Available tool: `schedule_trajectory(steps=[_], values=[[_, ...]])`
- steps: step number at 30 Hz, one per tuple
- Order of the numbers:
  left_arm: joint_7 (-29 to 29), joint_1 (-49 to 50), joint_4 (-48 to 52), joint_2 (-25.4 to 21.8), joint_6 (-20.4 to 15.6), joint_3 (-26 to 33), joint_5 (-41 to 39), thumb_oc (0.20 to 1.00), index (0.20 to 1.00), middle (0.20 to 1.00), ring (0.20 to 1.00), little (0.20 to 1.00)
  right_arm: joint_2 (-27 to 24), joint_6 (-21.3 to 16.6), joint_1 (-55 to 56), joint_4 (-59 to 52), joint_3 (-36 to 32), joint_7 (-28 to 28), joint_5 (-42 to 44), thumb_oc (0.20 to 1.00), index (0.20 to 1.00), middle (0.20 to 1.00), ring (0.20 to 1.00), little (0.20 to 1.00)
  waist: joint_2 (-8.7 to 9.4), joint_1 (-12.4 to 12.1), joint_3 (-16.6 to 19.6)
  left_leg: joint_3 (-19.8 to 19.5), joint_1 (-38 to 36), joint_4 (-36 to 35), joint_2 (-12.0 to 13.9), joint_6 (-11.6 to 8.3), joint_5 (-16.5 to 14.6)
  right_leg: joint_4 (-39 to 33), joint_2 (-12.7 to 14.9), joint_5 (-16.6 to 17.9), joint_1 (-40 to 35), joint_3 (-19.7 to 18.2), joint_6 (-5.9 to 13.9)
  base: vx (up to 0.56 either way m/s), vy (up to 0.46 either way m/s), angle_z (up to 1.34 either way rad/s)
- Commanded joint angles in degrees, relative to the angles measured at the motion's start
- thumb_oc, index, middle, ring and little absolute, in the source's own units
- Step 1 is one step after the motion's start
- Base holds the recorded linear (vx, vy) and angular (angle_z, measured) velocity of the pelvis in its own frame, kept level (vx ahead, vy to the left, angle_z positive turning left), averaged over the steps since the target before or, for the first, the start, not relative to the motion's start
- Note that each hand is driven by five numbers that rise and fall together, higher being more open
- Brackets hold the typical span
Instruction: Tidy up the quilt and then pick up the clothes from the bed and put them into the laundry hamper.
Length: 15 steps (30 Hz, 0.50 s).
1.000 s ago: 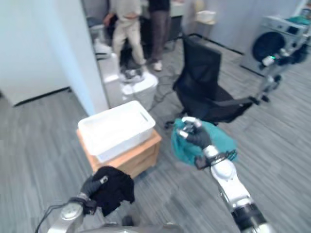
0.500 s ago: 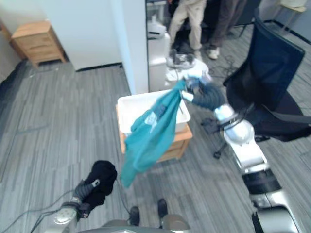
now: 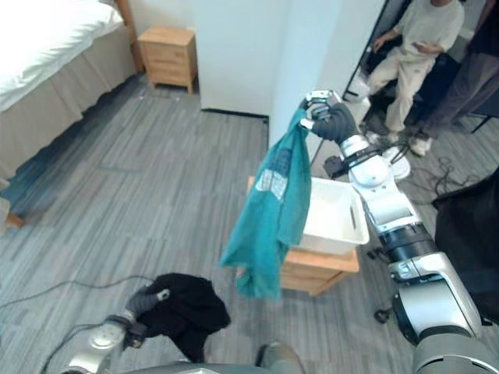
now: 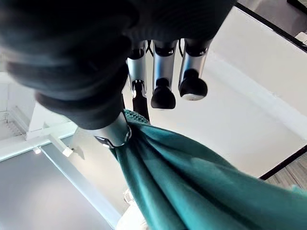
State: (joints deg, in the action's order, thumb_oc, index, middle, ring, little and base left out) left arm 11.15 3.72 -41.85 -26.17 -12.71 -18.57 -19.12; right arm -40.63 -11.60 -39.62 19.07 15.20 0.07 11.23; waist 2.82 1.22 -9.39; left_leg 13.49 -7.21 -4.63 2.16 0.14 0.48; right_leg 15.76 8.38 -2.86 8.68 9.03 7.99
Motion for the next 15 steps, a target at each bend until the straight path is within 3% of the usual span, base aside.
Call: schedule_trajectory(steps=[1,4,5,7,8,10,12,13,14,15], values=[[1.03,-2.98,2.52,-1.34,-2.83,0.69,-0.67,0.200,0.200,0.200,0.200,0.200,-4.83,-1.95,-10.30,0.13,-0.36,-2.11,-1.10,0.200,0.200,0.200,0.200,0.200,0.69,-0.63,-0.30,-3.49,-4.03,-0.37,2.98,-3.14,-2.03,-16.00,-1.94,10.87,-5.39,-1.98,1.05,0.29,-0.430,0.23],[0.82,-1.42,2.57,-1.92,-2.56,0.71,-1.02,0.200,0.200,0.200,0.200,0.200,-7.28,-0.27,-12.30,0.47,0.14,-1.21,-0.09,0.200,0.200,0.200,0.200,0.200,0.73,-0.17,0.58,-3.33,-5.48,-0.37,4.97,-4.59,-2.28,-19.36,-1.19,12.23,-6.27,-2.79,1.50,0.24,-0.406,0.39],[0.48,-0.11,1.53,-1.49,-3.21,1.44,-0.98,0.200,0.200,0.200,0.200,0.200,-8.57,-0.23,-12.95,0.58,0.96,-0.78,1.11,0.200,0.200,0.200,0.200,0.200,0.79,-0.38,1.64,-1.95,-6.37,-0.37,6.04,-6.22,-2.01,-20.35,-1.50,11.22,-7.78,-1.02,0.54,0.21,-0.354,0.37],[0.88,0.62,0.96,-0.84,-3.85,1.89,-1.44,0.200,0.200,0.200,0.200,0.200,-9.60,-0.76,-13.55,1.08,1.86,-0.58,1.54,0.200,0.200,0.200,0.200,0.200,0.71,-0.33,2.23,-1.60,-6.81,-0.37,6.45,-6.91,-1.72,-20.76,-2.38,10.43,-8.72,-1.02,-0.35,0.19,-0.237,0.15],[0.97,0.89,0.68,-0.29,-4.05,2.01,-1.78,0.200,0.200,0.200,0.200,0.200,-10.12,-0.91,-13.77,1.07,1.97,-0.17,1.73,0.200,0.200,0.200,0.200,0.200,0.67,-0.32,2.52,-1.24,-7.08,-0.37,6.52,-7.11,-1.02,-20.76,-2.89,9.88,-9.31,-0.83,-0.91,0.20,-0.184,-0.03],[0.58,0.75,0.07,1.20,-3.79,2.17,-0.90,0.200,0.200,0.200,0.200,0.200,-11.28,-0.98,-13.81,-0.01,1.31,0.98,1.90,0.200,0.200,0.200,0.200,0.200,0.46,-0.30,2.66,0.28,-6.36,1.89,7.49,-8.01,4.18,-20.76,-4.72,8.05,-11.04,-0.94,-2.62,0.20,-0.227,-0.05],[0.93,-0.85,-1.50,3.03,-3.59,2.24,0.39,0.200,0.200,0.200,0.200,0.200,-12.06,0.37,-13.06,-1.98,0.08,1.29,1.07,0.200,0.200,0.200,0.200,0.200,1.20,0.33,2.50,2.30,-1.61,9.88,8.18,-8.54,6.12,-20.76,-6.00,6.38,-12.57,-1.40,-4.41,0.16,-0.267,-0.13],[0.93,-0.91,-1.54,3.03,-3.61,2.21,0.40,0.200,0.200,0.200,0.200,0.200,-12.09,0.41,-12.99,-2.05,0.00,1.29,1.06,0.200,0.200,0.200,0.200,0.200,1.20,0.32,2.56,2.24,-1.35,10.23,8.24,-8.56,5.95,-20.76,-6.01,6.38,-12.48,-1.38,-4.44,0.20,-0.225,-0.20],[0.91,-1.44,-1.48,4.06,-3.24,1.83,0.73,0.200,0.200,0.200,0.200,0.200,-11.91,-0.14,-12.07,-2.83,-0.58,1.38,0.41,0.200,0.200,0.200,0.200,0.200,1.23,0.11,2.26,1.46,1.21,11.16,4.53,-7.25,3.32,-20.76,-6.85,5.76,-13.49,-2.60,-4.45,0.14,-0.115,-0.26],[1.03,-1.51,-1.54,4.20,-3.20,1.83,1.06,0.200,0.200,0.200,0.200,0.200,-11.70,-0.31,-12.01,-2.90,-0.59,1.18,0.23,0.200,0.200,0.200,0.200,0.200,1.29,-0.06,2.27,1.18,1.71,10.94,3.75,-6.91,3.06,-20.76,-6.94,5.88,-13.37,-2.96,-4.41,0.18,-0.143,-0.34]])
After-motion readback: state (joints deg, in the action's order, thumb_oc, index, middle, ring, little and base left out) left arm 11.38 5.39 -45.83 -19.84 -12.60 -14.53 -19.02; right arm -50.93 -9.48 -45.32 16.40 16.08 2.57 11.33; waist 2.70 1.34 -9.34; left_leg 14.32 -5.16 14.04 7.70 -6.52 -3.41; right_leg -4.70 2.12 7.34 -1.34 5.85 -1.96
